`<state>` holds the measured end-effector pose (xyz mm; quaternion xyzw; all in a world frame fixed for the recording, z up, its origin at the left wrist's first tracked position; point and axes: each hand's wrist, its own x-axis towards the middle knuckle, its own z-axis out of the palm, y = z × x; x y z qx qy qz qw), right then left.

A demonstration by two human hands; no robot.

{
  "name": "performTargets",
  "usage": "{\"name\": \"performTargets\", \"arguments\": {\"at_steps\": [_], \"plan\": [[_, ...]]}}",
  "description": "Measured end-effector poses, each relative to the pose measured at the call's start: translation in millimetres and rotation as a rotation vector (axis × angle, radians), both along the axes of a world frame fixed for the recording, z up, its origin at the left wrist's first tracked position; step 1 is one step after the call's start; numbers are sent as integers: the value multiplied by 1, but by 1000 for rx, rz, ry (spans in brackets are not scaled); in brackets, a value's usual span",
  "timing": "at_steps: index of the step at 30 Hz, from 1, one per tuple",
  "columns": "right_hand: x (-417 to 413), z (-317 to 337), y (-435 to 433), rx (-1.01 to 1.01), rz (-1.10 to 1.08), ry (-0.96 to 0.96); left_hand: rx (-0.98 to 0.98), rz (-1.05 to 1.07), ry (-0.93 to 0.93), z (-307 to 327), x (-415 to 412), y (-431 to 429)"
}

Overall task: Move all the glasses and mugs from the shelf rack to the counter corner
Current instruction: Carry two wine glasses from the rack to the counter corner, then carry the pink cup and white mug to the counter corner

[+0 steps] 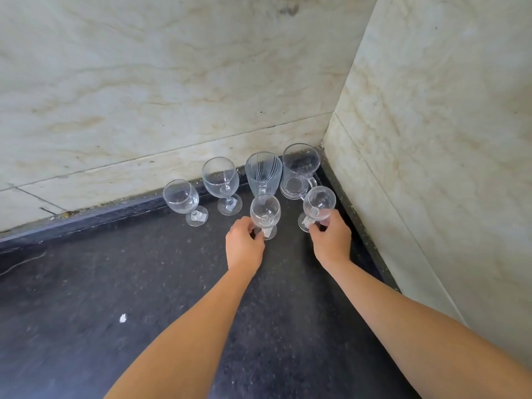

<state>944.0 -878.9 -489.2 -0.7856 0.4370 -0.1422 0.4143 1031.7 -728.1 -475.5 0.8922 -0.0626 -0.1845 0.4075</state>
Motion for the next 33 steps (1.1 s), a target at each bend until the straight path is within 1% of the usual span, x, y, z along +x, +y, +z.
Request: {"name": "performTargets", "arguments": {"at_steps": [3, 5, 7, 9, 12, 15, 17, 22, 25, 29, 33], "plan": [[-18, 5, 14, -51, 31, 119, 125, -76, -57, 6, -13, 35], [-32, 12, 31, -56, 93, 199, 211, -130, -86, 14, -21, 63], [-42, 20, 52, -105, 233, 306, 302, -183, -116, 25, -29, 90], [-45, 31, 79, -198, 423, 381, 388, -219, -149, 39, -39, 122], [-38, 53, 130, -318, 677, 381, 505, -232, -208, 60, -59, 181], [-24, 79, 194, -408, 896, 299, 593, -181, -256, 82, -85, 257], [-16, 97, 246, -486, 1037, 236, 661, -110, -275, 98, -108, 314], [-36, 136, 407, -659, 1382, 60, 758, 179, -255, 140, -202, 467], [-82, 157, 514, -746, 1573, -61, 826, 326, -242, 162, -290, 559], [-176, 184, 654, -822, 1795, -227, 926, 511, -174, 187, -432, 667], [-281, 217, 781, -881, 2006, -469, 979, 792, -139, 218, -581, 753]]}}
